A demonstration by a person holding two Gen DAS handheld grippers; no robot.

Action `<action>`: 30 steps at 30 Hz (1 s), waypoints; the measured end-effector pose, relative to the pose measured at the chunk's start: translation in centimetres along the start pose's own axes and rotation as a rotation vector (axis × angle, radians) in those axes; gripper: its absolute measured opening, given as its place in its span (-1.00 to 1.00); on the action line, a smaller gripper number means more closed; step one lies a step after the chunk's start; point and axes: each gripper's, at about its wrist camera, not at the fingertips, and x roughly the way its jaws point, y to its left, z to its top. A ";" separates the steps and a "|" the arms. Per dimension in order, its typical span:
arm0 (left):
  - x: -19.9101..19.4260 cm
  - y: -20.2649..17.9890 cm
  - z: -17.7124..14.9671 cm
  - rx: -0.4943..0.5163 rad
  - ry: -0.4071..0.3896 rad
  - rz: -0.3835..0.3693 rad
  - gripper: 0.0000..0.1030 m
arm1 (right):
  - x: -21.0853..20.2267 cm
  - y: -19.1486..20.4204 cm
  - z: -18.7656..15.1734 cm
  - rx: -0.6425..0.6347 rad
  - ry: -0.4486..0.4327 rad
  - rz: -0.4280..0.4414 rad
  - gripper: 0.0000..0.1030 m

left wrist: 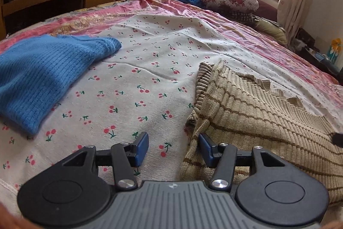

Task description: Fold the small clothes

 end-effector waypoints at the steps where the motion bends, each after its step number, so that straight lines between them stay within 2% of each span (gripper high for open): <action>1: 0.1 0.0 0.0 0.005 0.004 -0.010 0.11 | 0.7 1.4 0.6 -0.017 0.010 0.025 -0.48; 7: 0.4 0.3 0.0 0.028 0.015 -0.050 0.11 | 5.7 8.8 3.2 -0.122 0.066 0.113 -0.46; 13: 0.6 0.7 0.3 0.017 0.022 -0.094 0.11 | 9.3 13.5 4.2 -0.168 0.122 0.153 -0.46; 20: 0.7 1.3 0.6 -0.010 0.032 -0.127 0.11 | 12.0 16.3 4.9 -0.179 0.179 0.166 -0.41; 26: 0.8 1.1 0.5 0.002 0.037 -0.139 0.11 | 13.4 17.4 5.9 -0.187 0.224 0.176 -0.20; 30: 0.9 0.9 0.5 0.007 0.036 -0.140 0.11 | 14.3 19.0 5.4 -0.251 0.244 0.140 -0.07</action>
